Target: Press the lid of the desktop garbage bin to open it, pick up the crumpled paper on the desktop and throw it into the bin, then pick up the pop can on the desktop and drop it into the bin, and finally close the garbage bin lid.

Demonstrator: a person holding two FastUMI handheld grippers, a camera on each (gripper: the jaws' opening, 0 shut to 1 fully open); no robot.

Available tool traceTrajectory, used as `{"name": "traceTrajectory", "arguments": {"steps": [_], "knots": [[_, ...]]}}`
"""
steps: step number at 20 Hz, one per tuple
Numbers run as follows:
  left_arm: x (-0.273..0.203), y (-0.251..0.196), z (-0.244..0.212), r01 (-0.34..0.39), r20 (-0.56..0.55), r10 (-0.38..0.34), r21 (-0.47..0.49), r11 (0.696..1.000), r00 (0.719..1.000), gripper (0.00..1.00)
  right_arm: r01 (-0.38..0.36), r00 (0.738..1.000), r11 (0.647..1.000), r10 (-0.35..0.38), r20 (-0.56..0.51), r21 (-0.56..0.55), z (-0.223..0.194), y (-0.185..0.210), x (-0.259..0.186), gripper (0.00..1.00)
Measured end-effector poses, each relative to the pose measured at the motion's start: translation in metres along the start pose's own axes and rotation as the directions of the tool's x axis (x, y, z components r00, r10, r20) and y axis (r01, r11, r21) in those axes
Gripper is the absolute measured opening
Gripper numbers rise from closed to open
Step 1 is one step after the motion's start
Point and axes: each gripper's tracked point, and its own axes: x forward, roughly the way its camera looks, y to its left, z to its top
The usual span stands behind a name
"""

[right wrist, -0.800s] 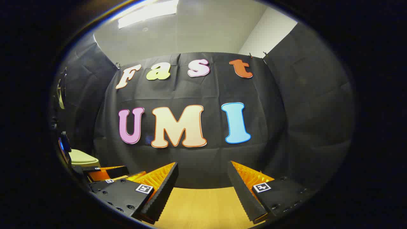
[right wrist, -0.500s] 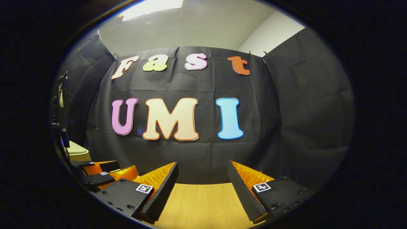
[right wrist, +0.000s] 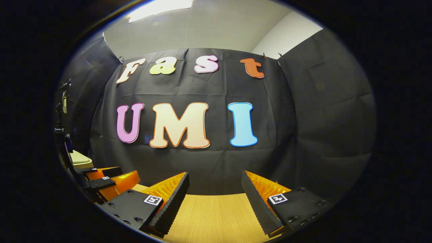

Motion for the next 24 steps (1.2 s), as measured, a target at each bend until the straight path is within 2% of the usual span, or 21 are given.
{"name": "traceTrajectory", "arguments": {"steps": [4,10,18,22,24], "knots": [[0.001,0.008,-0.007,-0.009,-0.031,0.009,0.008,1.000,0.999,0.93,0.004,1.000,1.000,-0.004,0.010,-0.003,0.002,0.001,-0.001,0.98],[0.000,0.000,-0.012,0.002,-0.046,-0.001,0.009,1.000,0.999,0.93,0.021,0.999,1.000,-0.021,-0.031,0.003,-0.009,-0.004,0.005,0.98],[-0.018,-0.046,-0.003,0.116,-0.035,-0.116,-0.017,0.993,0.993,0.93,0.006,0.998,1.000,-0.006,-0.063,0.009,-0.012,-0.007,-0.009,0.98],[-0.043,-0.074,0.012,0.194,-0.019,-0.195,-0.044,0.980,0.981,0.94,-0.061,0.993,0.998,0.063,-0.099,0.021,-0.020,-0.007,-0.042,0.98],[-0.053,-0.077,0.030,0.193,-0.012,-0.194,-0.036,0.981,0.981,0.93,-0.048,0.988,0.999,0.046,-0.147,-0.014,-0.030,-0.022,-0.065,0.98]]}}
